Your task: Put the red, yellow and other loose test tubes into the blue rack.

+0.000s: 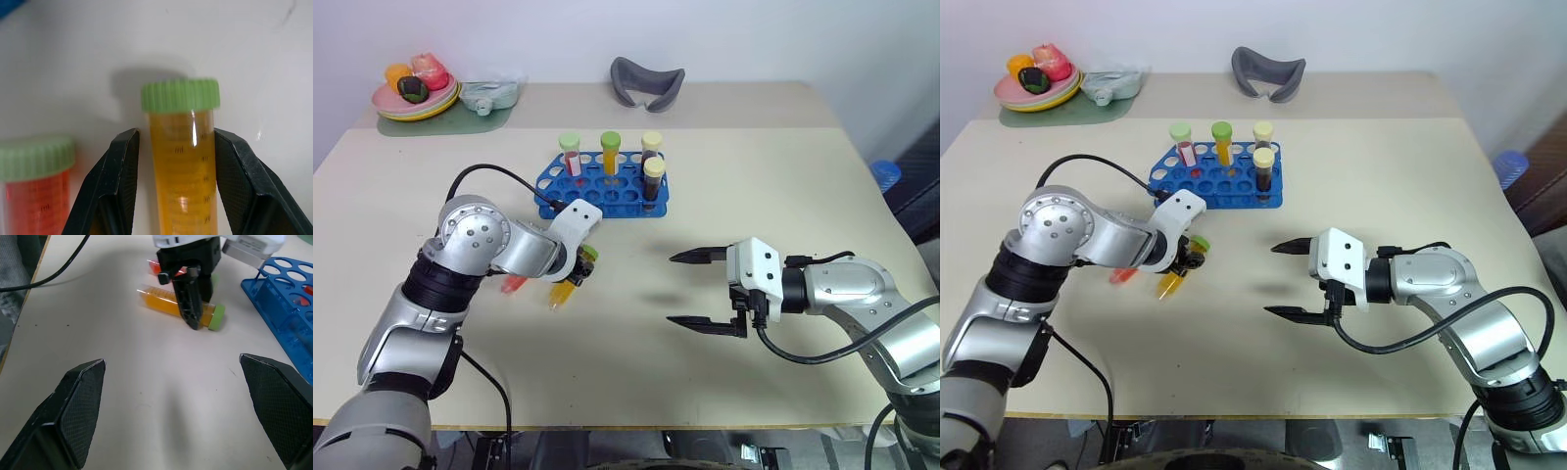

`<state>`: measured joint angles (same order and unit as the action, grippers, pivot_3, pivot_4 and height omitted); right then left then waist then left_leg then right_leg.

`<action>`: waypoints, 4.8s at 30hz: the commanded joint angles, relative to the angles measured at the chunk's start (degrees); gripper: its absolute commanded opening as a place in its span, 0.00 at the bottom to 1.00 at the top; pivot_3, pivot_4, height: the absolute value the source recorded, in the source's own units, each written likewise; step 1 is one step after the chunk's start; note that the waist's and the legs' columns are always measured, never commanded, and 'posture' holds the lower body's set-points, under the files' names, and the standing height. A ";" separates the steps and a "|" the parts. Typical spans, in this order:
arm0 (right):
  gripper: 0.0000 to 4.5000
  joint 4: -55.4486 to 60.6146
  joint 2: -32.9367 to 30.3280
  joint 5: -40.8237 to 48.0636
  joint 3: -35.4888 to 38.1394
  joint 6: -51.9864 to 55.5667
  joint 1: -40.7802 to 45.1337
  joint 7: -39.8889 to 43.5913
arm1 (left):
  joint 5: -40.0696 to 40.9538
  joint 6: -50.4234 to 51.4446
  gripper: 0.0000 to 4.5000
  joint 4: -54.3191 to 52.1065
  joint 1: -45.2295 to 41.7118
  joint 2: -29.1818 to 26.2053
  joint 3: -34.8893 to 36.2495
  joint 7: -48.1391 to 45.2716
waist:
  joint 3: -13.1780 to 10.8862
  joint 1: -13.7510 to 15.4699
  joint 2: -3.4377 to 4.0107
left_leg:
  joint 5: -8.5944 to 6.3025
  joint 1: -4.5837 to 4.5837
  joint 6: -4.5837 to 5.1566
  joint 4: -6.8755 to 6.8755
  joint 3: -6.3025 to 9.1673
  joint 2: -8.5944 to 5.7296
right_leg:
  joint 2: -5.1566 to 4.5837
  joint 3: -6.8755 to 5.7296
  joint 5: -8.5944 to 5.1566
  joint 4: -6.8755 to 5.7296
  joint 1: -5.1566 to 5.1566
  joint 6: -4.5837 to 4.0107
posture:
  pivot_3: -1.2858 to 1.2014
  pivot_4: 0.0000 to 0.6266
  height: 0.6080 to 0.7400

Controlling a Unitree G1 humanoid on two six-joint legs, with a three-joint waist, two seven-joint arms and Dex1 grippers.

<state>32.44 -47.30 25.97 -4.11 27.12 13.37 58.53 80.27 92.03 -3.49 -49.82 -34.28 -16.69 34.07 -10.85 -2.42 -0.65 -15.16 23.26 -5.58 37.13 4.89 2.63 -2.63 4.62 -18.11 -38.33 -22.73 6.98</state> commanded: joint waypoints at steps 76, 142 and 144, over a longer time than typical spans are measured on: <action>1.00 4.43 13.00 3.53 0.60 10.24 2.57 -19.49 | -78.01 -119.59 0.18 36.56 10.64 33.22 12.64 -40.13 | 0.02 0.02 0.02 | -0.04 0.03 0.07 -0.04 -0.06 0.00 | 0.02 -0.04 0.01 0.12 0.02 0.03 | 0.52 0.24 1.00; 1.00 0.14 5.14 -0.23 2.48 3.24 -1.92 -11.83 | -57.55 -9.20 0.94 11.29 -9.70 -15.75 -18.94 -76.61 | -0.04 -0.13 0.00 | -0.08 0.04 0.14 -0.07 -0.03 0.05 | 0.08 -0.05 -0.03 0.02 -0.04 0.04 | 0.52 0.24 1.00; 1.00 0.32 5.28 -0.29 2.43 3.22 -2.11 -12.04 | -57.65 -8.29 0.80 10.79 -9.26 -15.69 -18.80 -77.34 | -0.04 -0.13 0.00 | -0.08 0.04 0.15 -0.07 -0.03 0.05 | 0.08 -0.05 -0.03 0.03 -0.04 0.04 | 0.52 0.24 1.00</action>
<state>30.38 -42.39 25.52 -2.23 31.24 11.39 46.82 22.90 82.71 7.96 -59.14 -49.75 -35.02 -42.15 -10.89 -2.55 -0.65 -15.24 23.30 -5.44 37.07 4.86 2.68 -2.55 4.57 -18.13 -38.30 -22.77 7.03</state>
